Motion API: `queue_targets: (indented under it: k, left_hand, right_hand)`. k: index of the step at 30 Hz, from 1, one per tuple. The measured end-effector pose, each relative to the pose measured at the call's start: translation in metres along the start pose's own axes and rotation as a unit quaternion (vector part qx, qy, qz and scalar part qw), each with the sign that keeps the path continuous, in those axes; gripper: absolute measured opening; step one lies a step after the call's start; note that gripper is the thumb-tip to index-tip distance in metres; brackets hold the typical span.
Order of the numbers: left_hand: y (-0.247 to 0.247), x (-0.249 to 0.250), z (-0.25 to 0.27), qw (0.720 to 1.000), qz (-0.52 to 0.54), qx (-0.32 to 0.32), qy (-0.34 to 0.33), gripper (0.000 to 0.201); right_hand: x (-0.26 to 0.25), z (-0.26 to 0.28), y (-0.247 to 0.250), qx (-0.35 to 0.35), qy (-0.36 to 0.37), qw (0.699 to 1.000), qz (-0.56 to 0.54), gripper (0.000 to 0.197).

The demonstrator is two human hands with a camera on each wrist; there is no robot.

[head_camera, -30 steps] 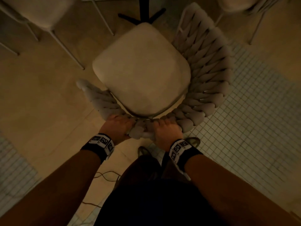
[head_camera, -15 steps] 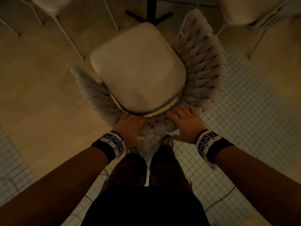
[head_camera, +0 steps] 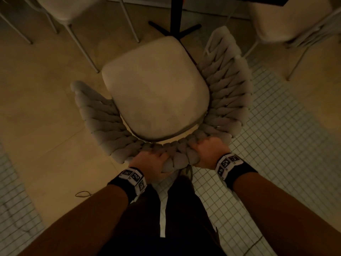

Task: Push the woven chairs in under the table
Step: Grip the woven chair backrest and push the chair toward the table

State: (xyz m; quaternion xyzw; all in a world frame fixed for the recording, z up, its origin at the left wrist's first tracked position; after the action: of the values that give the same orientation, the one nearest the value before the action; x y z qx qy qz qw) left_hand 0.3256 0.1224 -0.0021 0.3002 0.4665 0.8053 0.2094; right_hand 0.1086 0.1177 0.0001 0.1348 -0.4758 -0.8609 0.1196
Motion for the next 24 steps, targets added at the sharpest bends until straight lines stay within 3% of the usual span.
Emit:
queue_targets:
  k: [7, 12, 15, 18, 22, 24]
  left_hand:
    - [0.008, -0.045, 0.028, 0.990, -0.091, -0.084, -0.072, 0.066]
    - [0.030, -0.106, 0.030, 0.973, -0.157, -0.148, -0.081, 0.060]
    - [0.051, -0.123, 0.029, 0.978, -0.157, -0.110, -0.085, 0.054]
    - [0.054, -0.122, 0.037, 0.984, -0.157, -0.045, -0.072, 0.052]
    - [0.032, -0.096, 0.039, 0.994, -0.089, 0.005, -0.068, 0.085]
    - [0.026, -0.075, 0.035, 0.996, -0.062, -0.022, -0.053, 0.089]
  right_hand:
    - [-0.066, 0.015, 0.001, -0.003, -0.056, 0.995, -0.077, 0.049]
    - [-0.118, -0.008, 0.013, 0.013, -0.103, 0.985, -0.135, 0.042]
    - [-0.134, -0.025, 0.020, 0.002, -0.129, 0.978, -0.164, 0.048]
    - [-0.129, -0.029, 0.022, 0.007, -0.114, 0.974, -0.198, 0.069]
    - [-0.095, -0.005, 0.016, 0.040, -0.102, 0.986, -0.129, 0.082]
    - [-0.077, 0.003, 0.011, 0.039, -0.113, 0.989, -0.091, 0.082]
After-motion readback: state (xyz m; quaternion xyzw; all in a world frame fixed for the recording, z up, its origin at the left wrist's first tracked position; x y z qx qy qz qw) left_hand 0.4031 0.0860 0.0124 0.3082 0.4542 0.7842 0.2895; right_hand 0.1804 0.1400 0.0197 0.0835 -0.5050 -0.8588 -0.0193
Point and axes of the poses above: each hand's wrist, its own z-axis away from the middle knuckle, its own y-axis out of the back of the hand, x = y × z, the point moved 2 cm from there along -z, towards the middle knuckle, and after that the axes turned 4 degrees about x, right-handed, at the moved point
